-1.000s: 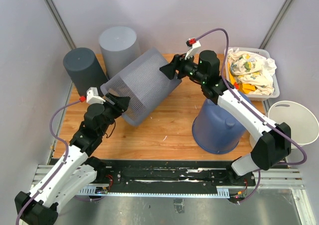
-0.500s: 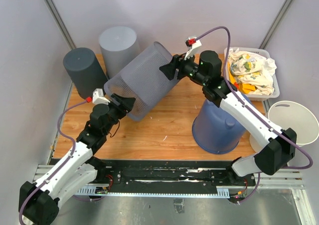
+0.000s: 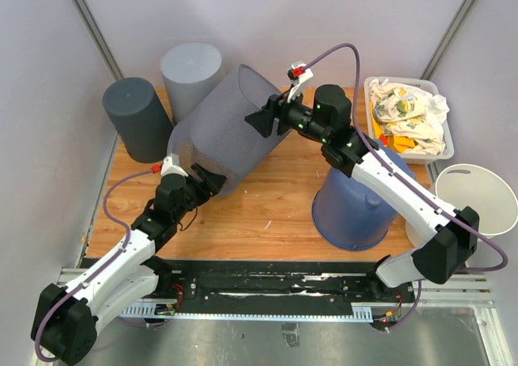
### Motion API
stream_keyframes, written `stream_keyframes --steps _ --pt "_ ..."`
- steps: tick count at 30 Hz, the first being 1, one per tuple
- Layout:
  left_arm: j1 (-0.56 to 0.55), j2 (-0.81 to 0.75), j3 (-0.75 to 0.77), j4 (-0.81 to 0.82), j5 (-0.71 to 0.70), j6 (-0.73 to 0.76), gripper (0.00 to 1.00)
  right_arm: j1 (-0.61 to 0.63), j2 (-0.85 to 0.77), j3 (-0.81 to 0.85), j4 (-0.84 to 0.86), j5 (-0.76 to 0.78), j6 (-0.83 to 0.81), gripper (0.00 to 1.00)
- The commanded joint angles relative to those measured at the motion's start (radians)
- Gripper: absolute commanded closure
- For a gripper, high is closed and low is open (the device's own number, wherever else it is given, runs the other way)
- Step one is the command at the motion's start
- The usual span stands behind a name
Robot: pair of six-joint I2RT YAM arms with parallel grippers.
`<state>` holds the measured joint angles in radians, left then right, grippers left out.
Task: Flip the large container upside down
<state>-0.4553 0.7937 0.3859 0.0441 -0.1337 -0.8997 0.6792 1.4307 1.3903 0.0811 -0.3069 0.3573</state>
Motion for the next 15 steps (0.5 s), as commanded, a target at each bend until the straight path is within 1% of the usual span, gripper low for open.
stream_keyframes --steps 1,10,15 --pt "-0.013 -0.004 -0.007 0.147 0.042 0.016 0.22 0.073 0.029 0.043 -0.005 -0.152 0.025 0.36" --pt "-0.013 0.005 -0.06 0.245 0.083 -0.012 0.22 0.117 0.078 0.073 -0.013 -0.15 0.015 0.36" --pt "-0.013 0.032 -0.053 0.243 0.094 -0.01 0.22 0.14 0.092 0.084 -0.022 -0.147 0.007 0.36"
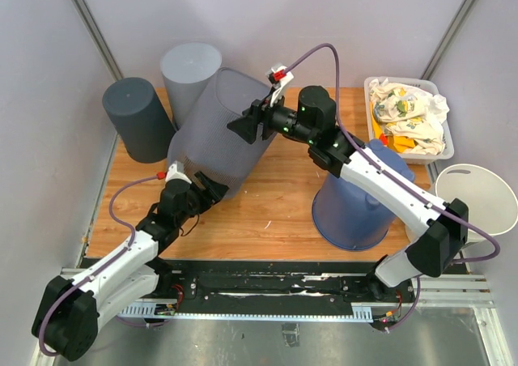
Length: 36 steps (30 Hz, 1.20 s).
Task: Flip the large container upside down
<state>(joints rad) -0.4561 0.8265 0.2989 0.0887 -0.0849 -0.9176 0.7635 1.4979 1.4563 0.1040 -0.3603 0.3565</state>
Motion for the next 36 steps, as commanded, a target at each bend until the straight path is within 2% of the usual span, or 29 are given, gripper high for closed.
stream_keyframes --steps 1,13,26,33,36 --pt "-0.012 0.003 0.036 0.195 0.043 0.009 0.22 0.059 0.027 0.017 -0.044 -0.092 0.008 0.36" --pt "-0.012 0.018 0.132 0.015 -0.041 0.083 0.22 0.113 0.088 0.06 -0.069 -0.095 -0.014 0.36" --pt "-0.012 -0.01 0.129 -0.022 -0.084 0.101 0.22 0.12 0.105 0.064 -0.073 -0.084 -0.016 0.36" --pt "-0.012 -0.052 0.14 -0.071 -0.091 0.122 0.22 0.12 0.068 0.043 -0.08 -0.048 -0.035 0.36" --pt "-0.012 -0.087 0.159 -0.115 -0.093 0.143 0.22 0.119 0.021 0.01 -0.09 0.008 -0.05 0.32"
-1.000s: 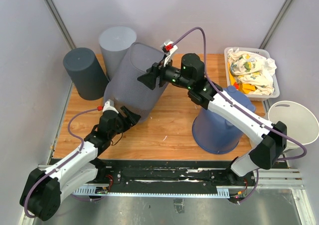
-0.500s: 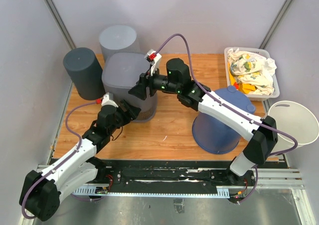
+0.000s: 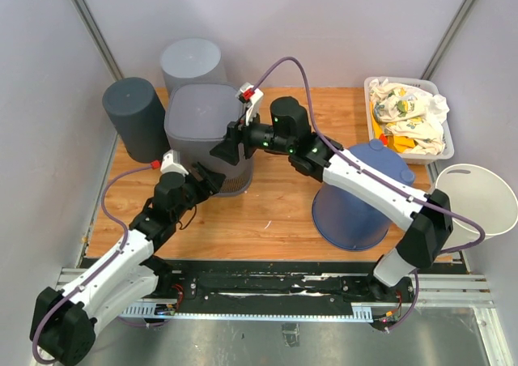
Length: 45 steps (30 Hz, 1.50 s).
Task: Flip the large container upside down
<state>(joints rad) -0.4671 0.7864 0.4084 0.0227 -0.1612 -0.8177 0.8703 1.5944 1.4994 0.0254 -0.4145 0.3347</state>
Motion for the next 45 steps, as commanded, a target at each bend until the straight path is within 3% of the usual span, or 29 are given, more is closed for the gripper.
stream_keyframes --steps 1,15,23,33,39,45 --pt "-0.001 -0.062 0.055 -0.065 -0.017 0.051 0.22 0.011 -0.094 -0.044 -0.018 0.087 -0.033 0.3" --pt "-0.001 -0.312 0.184 -0.361 -0.064 0.139 0.22 0.008 -0.336 -0.251 -0.089 0.353 -0.072 0.28" --pt "-0.001 -0.27 0.185 -0.345 -0.152 0.167 0.2 0.01 -0.584 -0.375 -0.255 0.607 -0.094 0.29" --pt "-0.001 -0.202 0.164 -0.241 -0.233 0.091 0.19 0.013 -0.816 -0.421 -0.533 0.96 -0.081 0.29" --pt "-0.001 -0.115 0.158 -0.149 -0.186 0.076 0.2 0.012 -0.92 -0.408 -0.689 1.074 -0.037 0.3" --pt "-0.001 -0.071 0.139 -0.094 -0.146 0.058 0.2 0.012 -0.991 -0.392 -0.816 1.085 0.013 0.31"
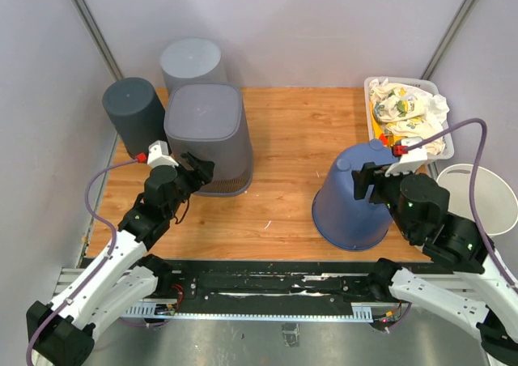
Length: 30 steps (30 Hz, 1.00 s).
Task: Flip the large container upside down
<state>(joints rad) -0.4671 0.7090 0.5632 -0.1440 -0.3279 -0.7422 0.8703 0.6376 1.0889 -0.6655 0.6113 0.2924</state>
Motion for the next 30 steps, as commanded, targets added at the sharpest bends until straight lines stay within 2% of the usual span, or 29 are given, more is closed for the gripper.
stream_keyframes --steps 1,13,21,30 --pt "-0.001 0.007 -0.014 0.074 0.022 -0.017 0.2 0.012 -0.045 0.018 -0.139 0.061 0.065 0.31" --pt "-0.001 0.04 -0.004 0.095 0.058 -0.013 0.2 0.012 -0.052 0.074 -0.353 0.142 0.161 0.31" --pt "-0.001 0.045 -0.02 0.132 0.087 -0.019 0.2 0.012 -0.06 0.111 -0.477 0.095 0.253 0.31" --pt "-0.001 0.077 -0.031 0.168 0.117 -0.02 0.2 0.012 -0.079 0.082 -0.513 -0.008 0.271 0.3"
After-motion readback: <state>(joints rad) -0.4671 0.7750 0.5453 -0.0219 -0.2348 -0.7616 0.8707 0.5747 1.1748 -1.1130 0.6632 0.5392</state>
